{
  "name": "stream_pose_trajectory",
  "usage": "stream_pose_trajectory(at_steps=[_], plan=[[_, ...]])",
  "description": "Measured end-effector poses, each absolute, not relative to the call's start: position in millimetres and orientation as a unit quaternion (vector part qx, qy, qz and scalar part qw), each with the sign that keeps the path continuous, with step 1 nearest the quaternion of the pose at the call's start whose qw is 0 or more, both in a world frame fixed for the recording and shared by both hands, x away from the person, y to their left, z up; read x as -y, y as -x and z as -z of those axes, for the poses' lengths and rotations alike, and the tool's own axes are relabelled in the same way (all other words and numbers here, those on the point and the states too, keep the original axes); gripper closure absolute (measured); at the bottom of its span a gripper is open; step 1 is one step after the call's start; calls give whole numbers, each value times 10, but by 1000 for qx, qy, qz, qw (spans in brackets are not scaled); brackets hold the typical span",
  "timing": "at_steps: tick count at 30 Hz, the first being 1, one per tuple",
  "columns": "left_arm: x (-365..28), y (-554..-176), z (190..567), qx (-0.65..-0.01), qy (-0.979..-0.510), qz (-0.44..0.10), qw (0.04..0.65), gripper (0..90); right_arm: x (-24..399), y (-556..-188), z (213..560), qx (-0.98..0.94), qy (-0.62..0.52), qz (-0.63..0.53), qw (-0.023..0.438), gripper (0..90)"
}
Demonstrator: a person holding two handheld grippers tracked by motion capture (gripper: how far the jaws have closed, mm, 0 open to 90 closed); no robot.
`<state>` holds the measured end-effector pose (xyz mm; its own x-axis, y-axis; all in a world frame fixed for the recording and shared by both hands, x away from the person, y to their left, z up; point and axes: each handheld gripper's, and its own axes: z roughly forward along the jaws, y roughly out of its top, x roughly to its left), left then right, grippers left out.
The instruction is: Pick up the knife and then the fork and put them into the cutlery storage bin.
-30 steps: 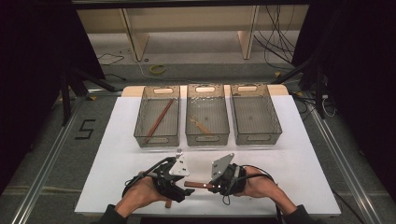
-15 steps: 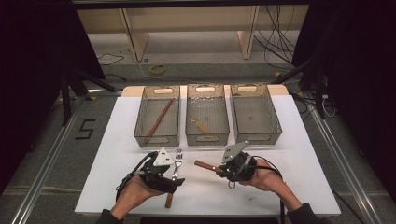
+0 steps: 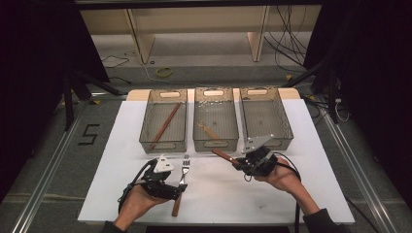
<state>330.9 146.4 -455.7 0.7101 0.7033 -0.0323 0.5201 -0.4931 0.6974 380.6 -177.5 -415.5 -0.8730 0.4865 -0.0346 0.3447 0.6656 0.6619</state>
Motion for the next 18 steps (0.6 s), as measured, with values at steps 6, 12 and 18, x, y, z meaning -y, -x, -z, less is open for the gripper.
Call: stream_pose_trajectory(at_steps=[6,12,18], plan=[[-1513,-3295,4560,-361,-844,-127,376,193,1874,-3902,4072,-895,-254,-350,115,779],[-1540,-3290,4582,-363,-844,-127,374,193,1952,-4022,3968,-881,-278,-360,127,780],[-1549,-3277,4580,-357,-843,-129,382,186,2021,-4177,3858,-867,-305,-368,141,779]])
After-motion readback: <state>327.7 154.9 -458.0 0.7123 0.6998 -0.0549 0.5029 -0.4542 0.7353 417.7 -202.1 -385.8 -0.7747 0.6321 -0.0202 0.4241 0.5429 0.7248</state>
